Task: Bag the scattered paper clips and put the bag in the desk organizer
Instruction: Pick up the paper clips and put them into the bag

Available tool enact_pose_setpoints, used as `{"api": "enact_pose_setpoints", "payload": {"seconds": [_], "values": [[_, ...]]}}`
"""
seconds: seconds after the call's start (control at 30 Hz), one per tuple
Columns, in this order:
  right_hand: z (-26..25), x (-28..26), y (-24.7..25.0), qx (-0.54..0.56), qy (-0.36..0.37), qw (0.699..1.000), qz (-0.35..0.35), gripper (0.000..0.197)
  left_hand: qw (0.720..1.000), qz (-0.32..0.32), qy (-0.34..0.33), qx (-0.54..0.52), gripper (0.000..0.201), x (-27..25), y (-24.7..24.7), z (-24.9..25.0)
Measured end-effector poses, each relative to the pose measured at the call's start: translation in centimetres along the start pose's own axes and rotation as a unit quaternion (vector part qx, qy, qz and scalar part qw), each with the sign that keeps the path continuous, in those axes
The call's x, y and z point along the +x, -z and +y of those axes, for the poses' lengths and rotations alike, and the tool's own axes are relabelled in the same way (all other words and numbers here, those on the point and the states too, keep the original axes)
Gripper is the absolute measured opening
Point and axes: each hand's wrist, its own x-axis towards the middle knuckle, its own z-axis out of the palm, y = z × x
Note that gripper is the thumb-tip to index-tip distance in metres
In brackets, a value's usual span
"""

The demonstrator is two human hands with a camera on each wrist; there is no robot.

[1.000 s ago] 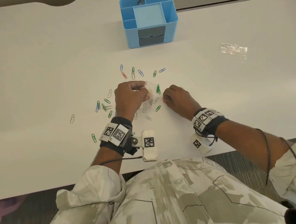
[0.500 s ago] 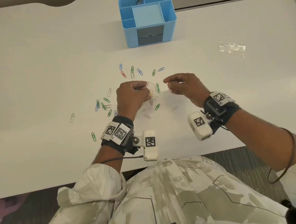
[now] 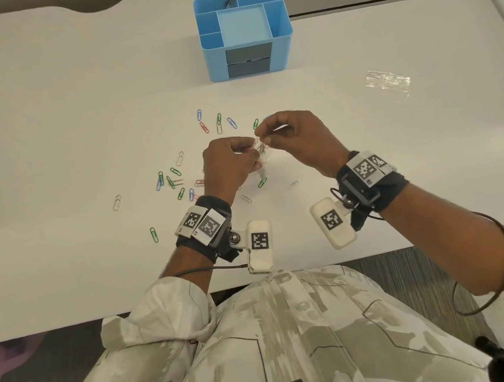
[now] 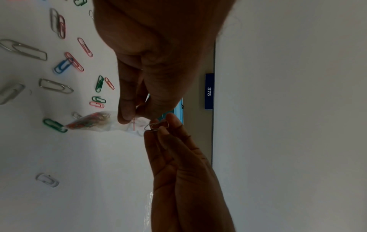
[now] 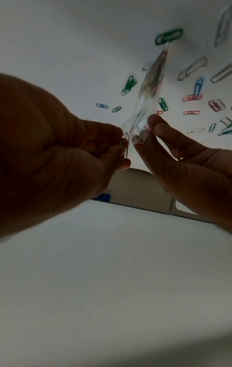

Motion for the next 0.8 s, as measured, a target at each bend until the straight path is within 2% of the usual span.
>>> {"api": "enact_pose_setpoints", "payload": {"seconds": [0.2,0.37,0.47,0.57,0.67,0.8], "values": [[-0.1,0.0,0.2,-0.057,0.033,0.998,0.003,0.029,1.000,0.003,0.001,-0.005,0.027,-0.2,0.1,-0.1],[0.0,-0.2,0.4,-0.072,0.059,0.995,0.022,0.017,1.000,0.000,0.002,-0.003,0.027,-0.4,0.1,0.0],[1.2,-0.3,0.7,-0.081,0.027,0.996,0.034,0.013,1.000,0.002,-0.003,-0.011,0.026,-0.5,0.3,0.0],[4.1,-0.6,1.0,-0.136,-0.005,0.991,0.013,0.016,1.000,0.005,-0.003,-0.016,0.027,-0.6,0.7,-0.1],[7.4,-1.2,1.3,-0.220,-0.025,0.974,-0.040,0.023,1.000,0.008,0.004,-0.017,0.028,-0.6,1.3,-0.4],[10.2,-2.1,1.2,-0.267,0.000,0.960,-0.090,0.028,1.000,0.013,0.004,-0.017,0.027,-0.7,1.7,-0.7]]}}
